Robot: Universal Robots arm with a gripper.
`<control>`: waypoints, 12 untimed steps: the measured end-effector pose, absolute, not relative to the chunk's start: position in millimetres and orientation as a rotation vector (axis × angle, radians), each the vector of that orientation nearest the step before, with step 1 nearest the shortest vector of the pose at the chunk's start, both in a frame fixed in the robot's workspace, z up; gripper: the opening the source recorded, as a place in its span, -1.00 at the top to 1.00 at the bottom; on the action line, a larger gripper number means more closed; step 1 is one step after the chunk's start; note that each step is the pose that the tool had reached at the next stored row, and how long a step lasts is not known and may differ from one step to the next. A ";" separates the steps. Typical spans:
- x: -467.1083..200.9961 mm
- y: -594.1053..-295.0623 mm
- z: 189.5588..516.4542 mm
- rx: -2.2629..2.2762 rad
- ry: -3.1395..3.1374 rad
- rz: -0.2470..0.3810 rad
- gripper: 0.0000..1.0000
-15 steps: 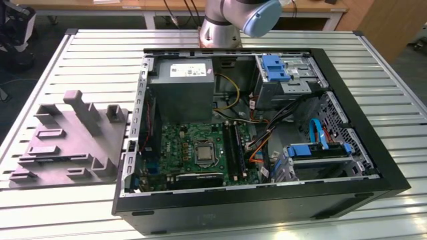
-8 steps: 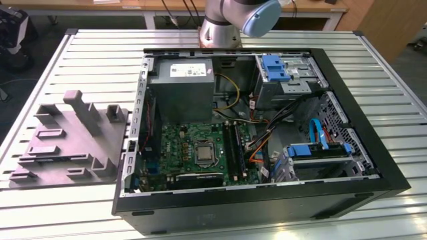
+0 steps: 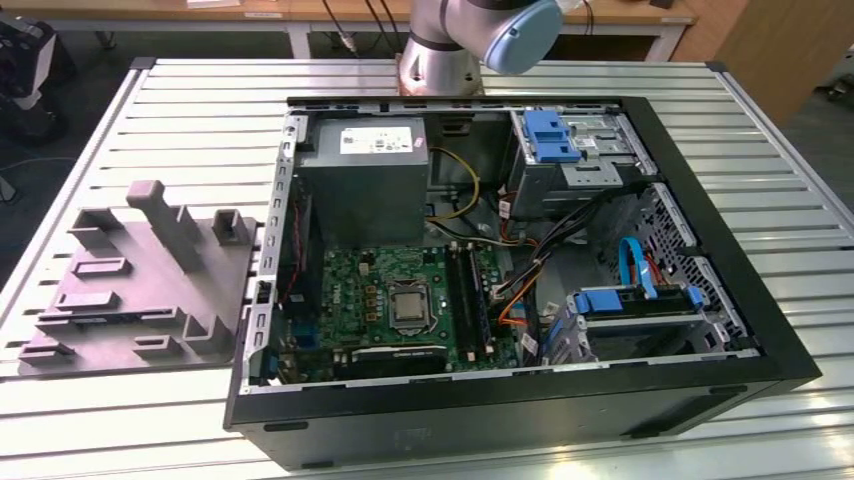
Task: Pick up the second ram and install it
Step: 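Reach for the second ram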
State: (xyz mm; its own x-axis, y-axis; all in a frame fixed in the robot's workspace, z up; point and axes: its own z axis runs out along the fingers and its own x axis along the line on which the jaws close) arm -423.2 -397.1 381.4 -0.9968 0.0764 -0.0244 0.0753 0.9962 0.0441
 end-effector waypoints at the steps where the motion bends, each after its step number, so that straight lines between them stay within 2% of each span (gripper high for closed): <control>1: -423.1 -397.9 380.8 0.118 3.113 0.067 0.80; 12: -423.3 -412.0 370.4 0.118 3.113 0.067 0.80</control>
State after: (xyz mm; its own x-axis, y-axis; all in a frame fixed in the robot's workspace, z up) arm -423.3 -412.0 370.4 -0.9968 0.0763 -0.0243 0.0752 0.9962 0.0440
